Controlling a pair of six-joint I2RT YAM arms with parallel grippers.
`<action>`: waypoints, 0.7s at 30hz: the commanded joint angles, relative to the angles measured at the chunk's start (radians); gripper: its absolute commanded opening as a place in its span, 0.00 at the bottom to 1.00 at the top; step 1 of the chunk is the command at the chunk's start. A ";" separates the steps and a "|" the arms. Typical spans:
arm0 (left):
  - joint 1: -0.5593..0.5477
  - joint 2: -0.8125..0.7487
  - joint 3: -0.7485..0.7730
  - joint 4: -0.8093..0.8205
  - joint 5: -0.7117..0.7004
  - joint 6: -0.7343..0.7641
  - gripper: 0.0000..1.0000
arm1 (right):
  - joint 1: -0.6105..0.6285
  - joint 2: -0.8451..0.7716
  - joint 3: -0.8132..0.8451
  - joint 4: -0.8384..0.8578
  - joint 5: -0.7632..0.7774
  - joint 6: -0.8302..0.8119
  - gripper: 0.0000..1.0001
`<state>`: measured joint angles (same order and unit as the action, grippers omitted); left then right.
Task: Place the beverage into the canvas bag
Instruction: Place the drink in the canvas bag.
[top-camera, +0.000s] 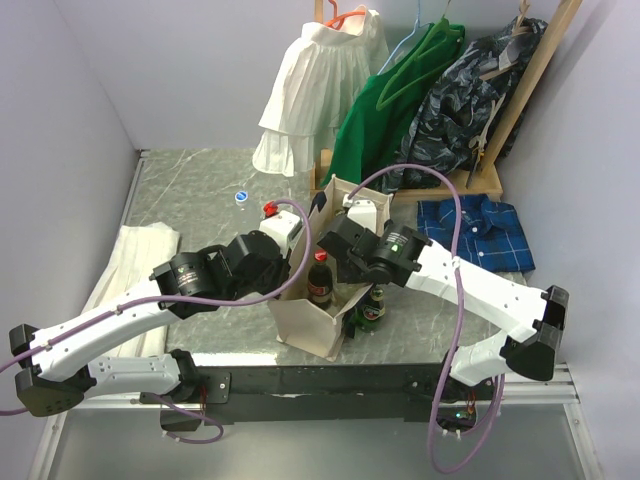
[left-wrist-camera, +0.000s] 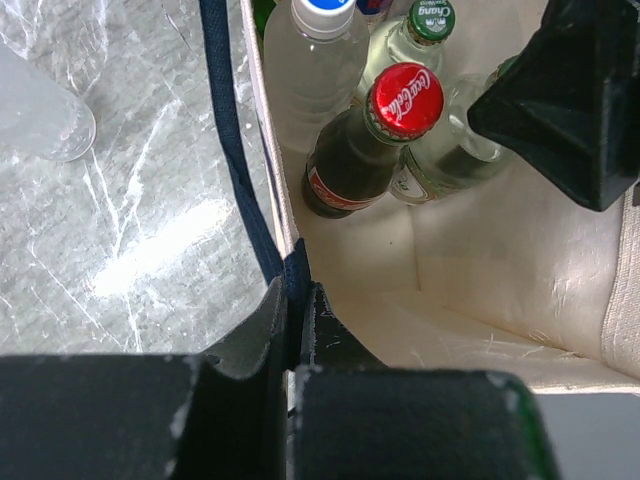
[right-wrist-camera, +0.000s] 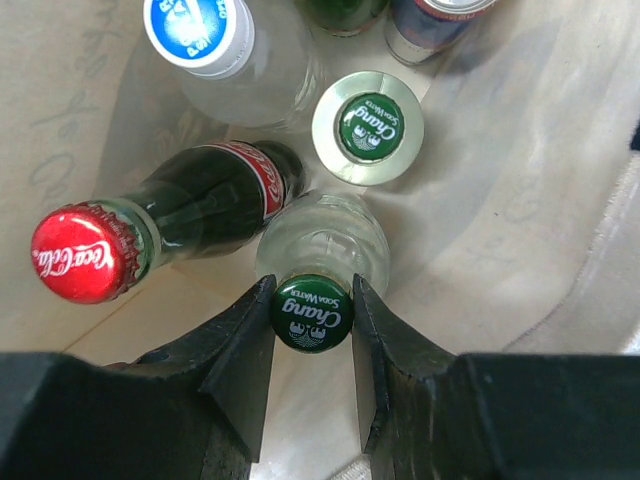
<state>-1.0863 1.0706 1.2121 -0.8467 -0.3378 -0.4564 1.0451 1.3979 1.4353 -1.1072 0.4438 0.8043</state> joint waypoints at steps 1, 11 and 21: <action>-0.006 -0.028 0.067 0.038 -0.018 0.019 0.01 | 0.009 -0.005 0.004 0.089 0.033 0.030 0.00; -0.004 -0.035 0.061 0.037 -0.024 0.015 0.01 | 0.009 0.012 -0.032 0.130 0.024 0.035 0.00; -0.006 -0.040 0.060 0.034 -0.026 0.012 0.01 | 0.009 0.038 -0.052 0.144 0.027 0.039 0.00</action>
<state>-1.0863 1.0702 1.2121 -0.8501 -0.3389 -0.4572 1.0451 1.4361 1.3788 -1.0405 0.4397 0.8185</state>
